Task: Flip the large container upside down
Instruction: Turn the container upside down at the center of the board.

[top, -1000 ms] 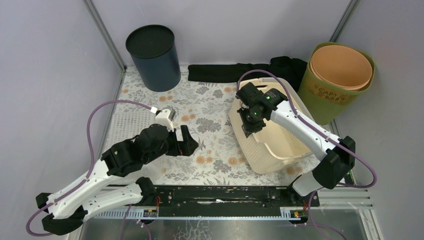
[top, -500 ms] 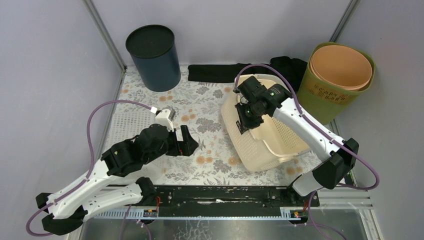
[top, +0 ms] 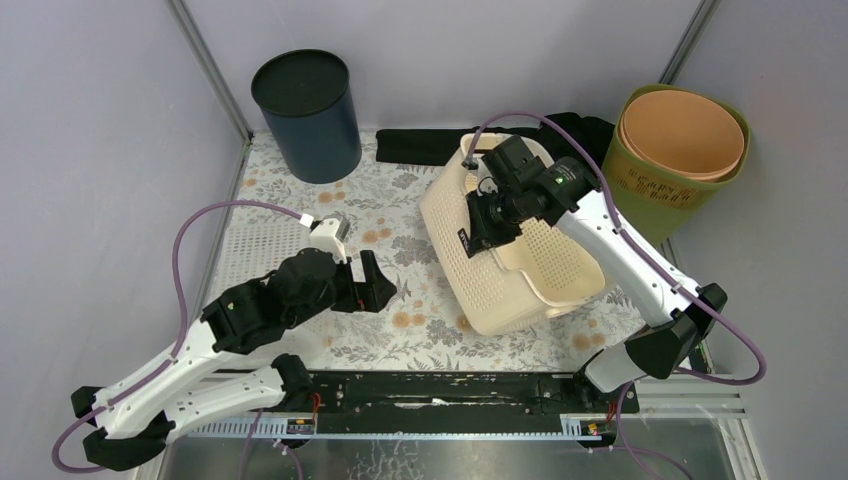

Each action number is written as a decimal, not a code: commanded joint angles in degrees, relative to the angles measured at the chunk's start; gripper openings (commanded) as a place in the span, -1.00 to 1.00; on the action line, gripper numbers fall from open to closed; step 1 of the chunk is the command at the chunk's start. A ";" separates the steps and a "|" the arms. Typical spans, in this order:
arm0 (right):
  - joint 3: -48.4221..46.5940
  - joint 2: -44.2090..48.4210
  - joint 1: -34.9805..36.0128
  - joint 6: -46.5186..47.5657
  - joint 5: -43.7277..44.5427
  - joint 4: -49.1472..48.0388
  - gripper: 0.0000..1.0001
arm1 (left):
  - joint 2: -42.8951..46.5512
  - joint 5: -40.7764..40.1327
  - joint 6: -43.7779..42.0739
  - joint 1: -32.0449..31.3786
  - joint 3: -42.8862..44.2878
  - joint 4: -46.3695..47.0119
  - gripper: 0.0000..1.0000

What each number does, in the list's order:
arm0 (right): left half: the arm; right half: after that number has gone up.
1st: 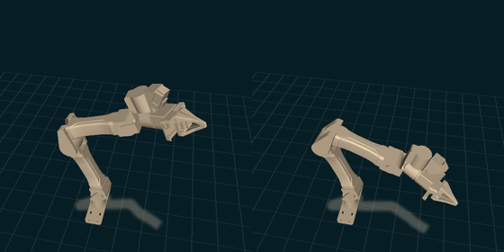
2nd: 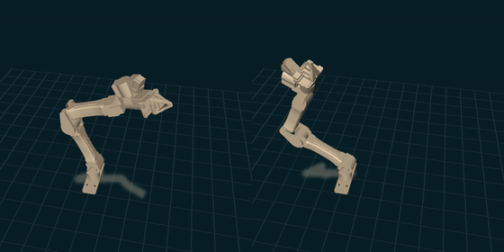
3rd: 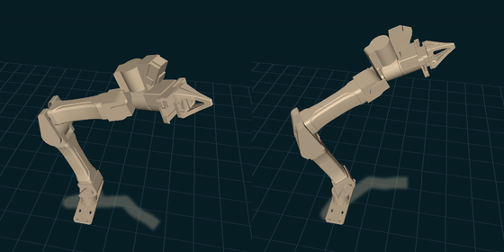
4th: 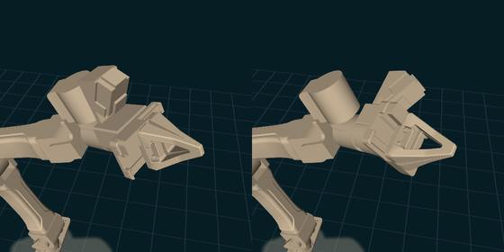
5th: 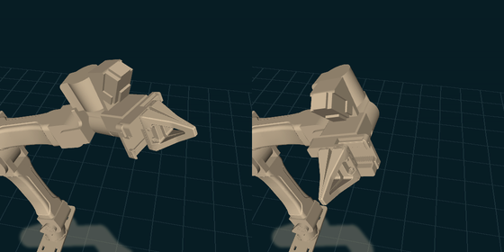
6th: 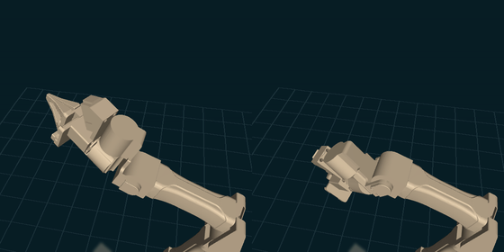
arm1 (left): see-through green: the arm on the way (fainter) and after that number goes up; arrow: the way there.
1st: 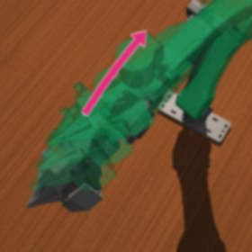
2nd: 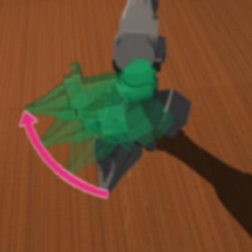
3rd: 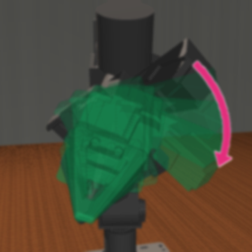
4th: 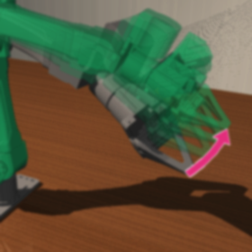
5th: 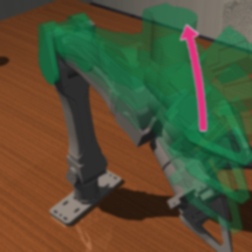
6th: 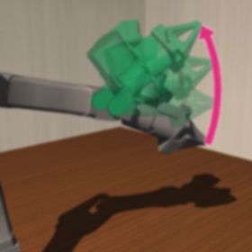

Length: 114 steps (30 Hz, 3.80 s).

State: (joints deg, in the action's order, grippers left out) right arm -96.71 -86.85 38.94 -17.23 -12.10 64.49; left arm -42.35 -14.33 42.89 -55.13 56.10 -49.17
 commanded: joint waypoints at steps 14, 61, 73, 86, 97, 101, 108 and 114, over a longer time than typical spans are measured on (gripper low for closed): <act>-3.47 5.78 -1.47 -9.88 -19.26 -16.40 -1.00 | 1.85 -0.92 0.44 0.11 -0.90 2.35 1.00; 57.33 19.87 -1.93 -65.74 -13.13 -107.77 -1.00 | 3.61 -3.98 0.69 0.05 3.74 -0.67 1.00; 58.11 19.25 -1.94 -65.34 -14.70 -106.30 -0.87 | 3.17 -4.09 0.37 0.11 3.88 -0.68 1.00; 56.29 19.53 -1.90 -62.90 -16.26 -102.63 -0.26 | 2.83 -4.13 0.35 0.11 3.77 -0.67 1.00; 54.39 18.61 -1.94 -62.44 -18.66 -102.82 -0.04 | 3.59 -4.13 0.78 0.12 2.81 -0.67 1.00; 53.16 18.06 -1.94 -62.14 -19.72 -102.08 -0.04 | 3.80 -4.04 0.96 0.07 2.35 -0.67 1.00; 51.72 17.71 -1.94 -61.11 -21.12 -99.61 -0.04 | 3.96 -4.07 1.14 0.11 1.74 -0.35 1.00; 48.61 16.93 -1.94 -57.97 -23.12 -92.02 -0.04 | 4.26 -3.95 1.29 0.11 1.69 -0.38 1.00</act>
State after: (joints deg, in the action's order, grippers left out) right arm -42.70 -69.95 37.10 -78.46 -32.18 -29.19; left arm -38.70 -16.99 43.44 -55.11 58.35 -50.28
